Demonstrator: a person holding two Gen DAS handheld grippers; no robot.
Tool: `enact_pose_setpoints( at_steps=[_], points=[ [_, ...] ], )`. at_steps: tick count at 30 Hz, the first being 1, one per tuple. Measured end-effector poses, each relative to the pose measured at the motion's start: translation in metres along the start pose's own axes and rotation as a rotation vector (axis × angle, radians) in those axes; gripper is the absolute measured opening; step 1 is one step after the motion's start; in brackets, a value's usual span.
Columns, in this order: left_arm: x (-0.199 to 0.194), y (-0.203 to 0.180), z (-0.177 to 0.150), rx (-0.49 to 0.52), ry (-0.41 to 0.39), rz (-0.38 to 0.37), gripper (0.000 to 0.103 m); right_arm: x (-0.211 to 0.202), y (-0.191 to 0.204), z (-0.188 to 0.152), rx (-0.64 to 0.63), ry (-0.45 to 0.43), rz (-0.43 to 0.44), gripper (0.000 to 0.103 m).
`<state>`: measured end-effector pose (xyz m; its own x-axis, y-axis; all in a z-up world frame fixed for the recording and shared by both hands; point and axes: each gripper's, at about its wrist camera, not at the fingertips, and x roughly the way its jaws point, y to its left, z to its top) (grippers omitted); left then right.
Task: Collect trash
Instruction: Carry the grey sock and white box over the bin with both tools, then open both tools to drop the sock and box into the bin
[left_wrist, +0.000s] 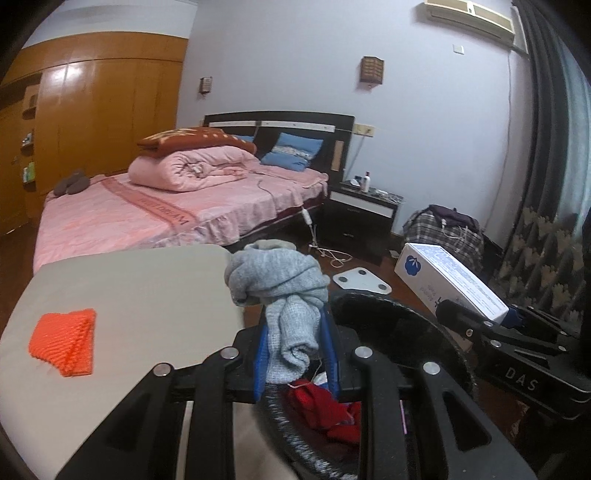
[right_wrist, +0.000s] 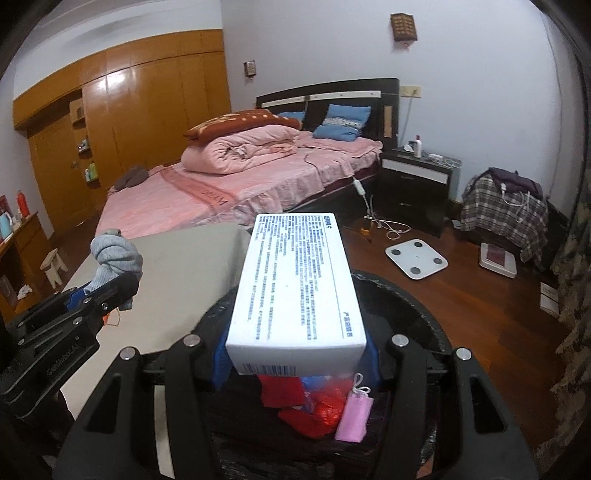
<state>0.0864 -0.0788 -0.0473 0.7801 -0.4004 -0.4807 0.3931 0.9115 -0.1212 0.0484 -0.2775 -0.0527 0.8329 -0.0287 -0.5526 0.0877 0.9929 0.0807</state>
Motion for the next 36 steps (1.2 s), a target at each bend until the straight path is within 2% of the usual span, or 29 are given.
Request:
enact_pose_setpoints(
  at_steps=[16,36],
  points=[
    [0.031,-0.044,-0.01,0.05,0.055,-0.07,0.025,0.004,-0.037,-0.014,0.049,0.023,-0.056,0.053],
    [0.074,-0.061,-0.02,0.066,0.116,-0.109,0.025,0.027,-0.064,-0.029,0.085,0.077,-0.089,0.054]
  ],
)
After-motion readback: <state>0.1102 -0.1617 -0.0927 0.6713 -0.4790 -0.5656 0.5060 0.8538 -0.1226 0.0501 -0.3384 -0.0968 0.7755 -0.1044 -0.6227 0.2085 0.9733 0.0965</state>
